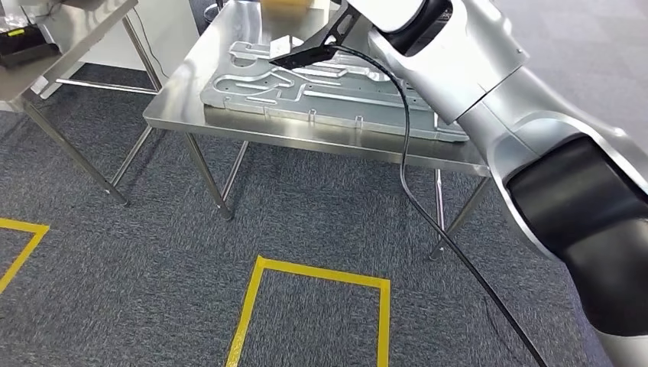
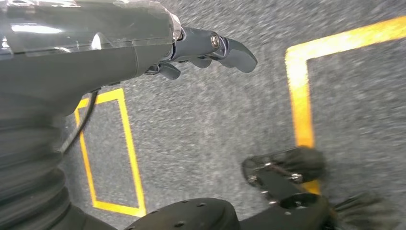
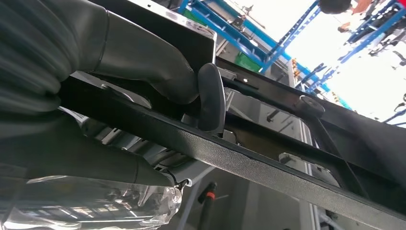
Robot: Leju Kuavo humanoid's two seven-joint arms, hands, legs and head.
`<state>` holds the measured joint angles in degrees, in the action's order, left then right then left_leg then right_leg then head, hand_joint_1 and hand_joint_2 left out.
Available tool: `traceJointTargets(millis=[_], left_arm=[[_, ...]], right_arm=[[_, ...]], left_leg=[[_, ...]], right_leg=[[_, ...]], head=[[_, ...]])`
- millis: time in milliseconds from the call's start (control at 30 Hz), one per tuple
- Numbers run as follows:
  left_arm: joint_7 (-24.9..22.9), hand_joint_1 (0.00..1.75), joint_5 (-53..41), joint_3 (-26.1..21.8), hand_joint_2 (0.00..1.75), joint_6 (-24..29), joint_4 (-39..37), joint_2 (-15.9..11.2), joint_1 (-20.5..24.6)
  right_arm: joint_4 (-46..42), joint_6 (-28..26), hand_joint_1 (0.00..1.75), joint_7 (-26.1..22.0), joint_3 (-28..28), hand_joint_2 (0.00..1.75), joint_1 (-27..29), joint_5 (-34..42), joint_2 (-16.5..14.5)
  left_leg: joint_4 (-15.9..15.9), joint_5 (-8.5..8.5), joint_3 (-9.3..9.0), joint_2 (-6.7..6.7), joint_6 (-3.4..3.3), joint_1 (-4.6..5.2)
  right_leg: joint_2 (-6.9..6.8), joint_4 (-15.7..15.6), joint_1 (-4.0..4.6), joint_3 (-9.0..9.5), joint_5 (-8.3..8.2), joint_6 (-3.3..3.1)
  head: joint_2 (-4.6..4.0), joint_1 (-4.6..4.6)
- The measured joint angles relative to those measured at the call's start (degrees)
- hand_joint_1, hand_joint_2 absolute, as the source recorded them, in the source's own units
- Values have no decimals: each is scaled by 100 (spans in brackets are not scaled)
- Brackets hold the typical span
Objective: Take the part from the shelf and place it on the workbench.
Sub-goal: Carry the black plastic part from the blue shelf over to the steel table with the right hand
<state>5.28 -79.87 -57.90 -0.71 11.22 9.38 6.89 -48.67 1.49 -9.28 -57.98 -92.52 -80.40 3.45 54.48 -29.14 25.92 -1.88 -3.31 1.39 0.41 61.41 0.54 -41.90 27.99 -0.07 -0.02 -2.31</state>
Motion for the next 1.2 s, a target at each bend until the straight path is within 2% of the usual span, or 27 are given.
traceJointTargets(millis=[33, 67, 100, 167, 200, 233, 267, 333, 367, 400, 433, 467, 533, 567, 600, 667, 733, 767, 833, 867, 900, 933, 967, 1033, 1067, 1100, 1200], left_arm=[[-4, 0, -6, -1, 175, -8, -12, 15, 2], [-8, 0, -13, -3, 175, -18, -22, 28, 5], [-10, 0, -21, -4, 175, -27, -31, 32, 17], [-10, 0, -32, -7, 175, -33, -28, 28, 36], [-8, 0, -35, -7, 175, -36, -29, 25, 51], [-8, 0, -36, -7, 175, -37, -27, 22, 73], [-6, 0, -37, -7, 175, -39, -27, 23, 90], [-6, 0, -41, -7, 175, -43, -27, 25, 112], [-5, 0, -45, -7, 175, -45, -27, 23, 109], [-4, 0, -48, -8, 175, -47, -27, 23, 101], [-3, 0, -51, -8, 175, -49, -27, 22, 92], [-1, 0, -54, -8, 175, -50, -27, 21, 83], [1, 0, -61, -7, 175, -56, -33, 31, 67], [4, 0, -65, -7, 175, -55, -35, 36, 65], [9, 0, -74, -7, 175, -53, -37, 40, 69], [20, 0, -105, -4, 175, -45, -34, 37, 116], [24, 0, -142, 10, 175, -46, -31, 44, 161], [25, 0, -152, 18, 175, -47, -29, 48, 168], [22, 0, -155, 26, 175, -48, -29, 56, 166], [20, 0, -155, 27, 175, -48, -29, 56, 163], [19, 0, -154, 27, 175, -48, -29, 57, 160], [17, 0, -154, 28, 175, -48, -29, 58, 157], [16, 0, -153, 28, 175, -47, -29, 63, 156], [11, 0, -153, 29, 175, -42, -37, 92, 149], [8, 0, -152, 29, 175, -38, -40, 102, 158], [5, 0, -153, 30, 175, -37, -44, 107, 168], [-4, 0, -154, 34, 175, -58, -45, 101, 202]], right_arm=[[28, 0, 175, -4, -18, 175, 31, -4, 25], [52, 2, 175, -10, -33, 175, 56, -4, 44], [63, 1, 175, -14, -38, 175, 52, -4, 54], [50, -6, 175, -19, -20, 175, -56, -5, 43], [40, -15, 175, -19, -10, 175, -146, -8, 34], [34, -21, 175, -25, -8, 175, -235, -11, 25], [30, -24, 175, -35, -8, 175, -294, -13, 19], [32, -20, 175, -56, -12, 175, -339, -11, 18], [33, -13, 175, -68, -13, 175, -340, -3, 18], [34, -3, 175, -78, -14, 175, -342, 16, 17], [33, 10, 175, -84, -13, 175, -348, 45, 16], [30, 22, 175, -88, -12, 175, -357, 78, 13], [24, 42, 175, -90, -9, 175, -380, 126, 3], [22, 50, 175, -91, -7, 175, -392, 135, -2], [22, 55, 175, -91, -2, 175, -403, 142, -3], [13, 50, 175, -80, 17, 175, -424, 154, 2], [0, 19, 175, -51, 45, 175, -433, 166, 8], [-2, 4, 175, -34, 55, 175, -423, 172, 12], [2, -13, 175, -14, 62, 175, -358, 180, 27], [7, -16, 175, -9, 61, 175, -303, 185, 38], [14, -18, 175, -2, 61, 175, -246, 189, 49], [22, -21, 175, 14, 62, 175, -201, 192, 58], [29, -26, 175, 37, 63, 175, -172, 198, 63], [45, -39, 175, 95, 66, 175, -135, 208, 71], [50, -44, 175, 119, 67, 175, -124, 212, 72], [55, -48, 175, 138, 68, 175, -107, 215, 72], [69, -51, 175, 193, 82, 175, -74, 225, 76]], left_leg=[[-21, -136, -151, -17, 19, -4], [-57, -251, -310, -28, 43, -11], [-13, -269, -438, -31, 69, -11], [303, -116, -491, -6, 117, 13], [651, 20, -345, 21, 146, 17], [1017, 55, -130, 45, 185, 10], [1364, -27, 141, 68, 229, -25], [1776, -535, 670, 88, 341, -116], [1793, -822, 868, 97, 398, -166], [1674, -994, 1004, 112, 451, -217], [1432, -959, 1077, 132, 497, -268], [1084, -657, 1101, 159, 545, -322], [440, 366, 1095, 233, 613, -391], [302, 746, 1095, 252, 610, -396], [293, 919, 1112, 261, 582, -382], [383, 850, 1121, 240, 481, -364], [359, 778, 1075, 227, 382, -365], [334, 743, 1035, 221, 343, -358], [310, 647, 942, 206, 287, -314], [308, 590, 882, 193, 271, -287], [308, 528, 810, 176, 257, -255], [308, 465, 729, 158, 244, -220], [307, 400, 643, 145, 232, -186], [298, 284, 516, 121, 228, -135], [310, 241, 489, 115, 236, -126], [316, 208, 485, 113, 252, -122], [322, 156, 486, 127, 293, -129]], right_leg=[[10, -325, 41, -2, -588, -46], [25, -542, 85, 53, -1020, -81], [56, -640, 108, 128, -1123, -99], [92, -672, 80, 415, -957, -135], [95, -704, 48, 547, -860, -165], [87, -716, 20, 688, -766, -189], [78, -724, -5, 813, -664, -205], [81, -731, -60, 1045, -462, -184], [87, -730, -95, 1157, -370, -146], [93, -727, -135, 1267, -281, -101], [97, -720, -178, 1376, -194, -50], [97, -706, -218, 1479, -104, 6], [118, -629, -259, 1635, 92, 119], [130, -593, -263, 1675, 183, 178], [141, -570, -263, 1702, 257, 235], [118, -587, -281, 1738, 358, 329], [44, -320, -290, 1595, 491, 359], [7, 22, -279, 1382, 598, 355], [-14, 913, -240, 734, 776, 331], [-14, 1215, -219, 434, 748, 309], [-13, 1296, -195, 226, 583, 271], [-13, 1126, -164, 140, 292, 215], [-12, 764, -125, 150, -85, 139], [-17, 60, -38, 271, -652, -31], [-21, -168, -9, 335, -754, -75], [-24, -259, 9, 374, -735, -80], [-8, -337, 19, 417, -625, -41]], head=[[0, 5], [0, 12], [0, 18], [-1, 26], [-3, 23], [-4, 21], [-4, 20], [-3, 19], [-2, 19], [-1, 19], [-1, 19], [0, 18], [0, 18], [0, 17], [0, 18], [0, 22], [0, 28], [0, 31], [0, 31], [0, 32], [0, 32], [0, 32], [0, 32], [0, 29], [0, 28], [0, 28], [0, 30]])
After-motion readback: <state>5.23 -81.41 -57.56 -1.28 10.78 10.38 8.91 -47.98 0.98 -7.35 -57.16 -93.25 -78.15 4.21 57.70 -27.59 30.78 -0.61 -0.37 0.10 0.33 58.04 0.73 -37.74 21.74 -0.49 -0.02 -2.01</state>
